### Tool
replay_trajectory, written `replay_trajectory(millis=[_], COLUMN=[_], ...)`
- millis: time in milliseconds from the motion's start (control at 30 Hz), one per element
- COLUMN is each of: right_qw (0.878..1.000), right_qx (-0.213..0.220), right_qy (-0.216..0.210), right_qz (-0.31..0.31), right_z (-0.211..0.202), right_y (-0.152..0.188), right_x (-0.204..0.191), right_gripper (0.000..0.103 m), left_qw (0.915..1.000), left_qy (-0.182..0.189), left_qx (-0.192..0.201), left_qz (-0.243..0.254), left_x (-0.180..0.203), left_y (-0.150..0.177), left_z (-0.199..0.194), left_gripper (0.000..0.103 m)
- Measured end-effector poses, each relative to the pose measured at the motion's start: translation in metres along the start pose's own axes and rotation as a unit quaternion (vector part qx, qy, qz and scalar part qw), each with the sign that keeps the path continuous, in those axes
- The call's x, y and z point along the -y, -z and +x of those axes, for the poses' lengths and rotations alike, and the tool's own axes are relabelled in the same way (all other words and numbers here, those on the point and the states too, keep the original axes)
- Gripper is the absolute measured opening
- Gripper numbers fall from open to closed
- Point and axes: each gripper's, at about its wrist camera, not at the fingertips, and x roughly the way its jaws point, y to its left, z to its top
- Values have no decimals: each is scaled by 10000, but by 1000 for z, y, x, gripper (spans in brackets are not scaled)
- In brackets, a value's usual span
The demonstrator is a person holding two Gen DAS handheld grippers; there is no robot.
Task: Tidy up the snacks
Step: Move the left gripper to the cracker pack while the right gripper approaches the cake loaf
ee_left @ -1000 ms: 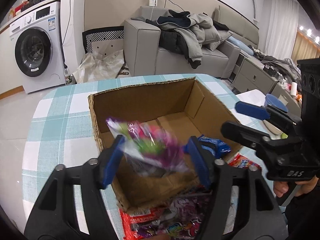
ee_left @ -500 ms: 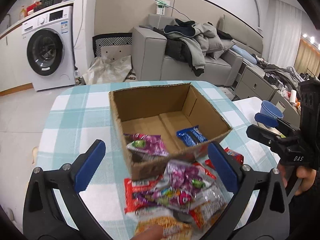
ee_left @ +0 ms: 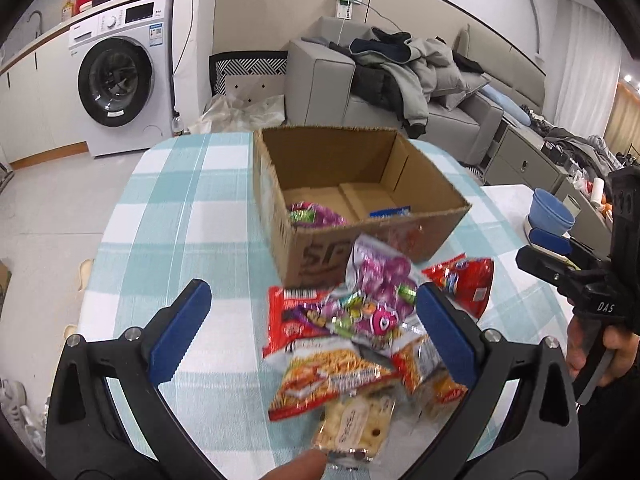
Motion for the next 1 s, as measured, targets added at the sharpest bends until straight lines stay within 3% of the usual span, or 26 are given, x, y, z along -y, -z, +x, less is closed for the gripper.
replay_trajectory(millis=[567, 1000], right_qw=[9986, 9942], right_qx=[-526, -986], right_qy=[61, -167], right_qz=[0, -404], right_z=[-6, 11], right_y=[54, 77], right_x=[-11, -35], right_gripper=[103, 103], left_qw=[9997, 9980], left_qy=[-57, -12], left_qx=[-220, -632], left_qz=[-108, 2], left_x=[-3, 2], left_y=[51, 90], left_z=[-21, -4], left_gripper=[102, 102])
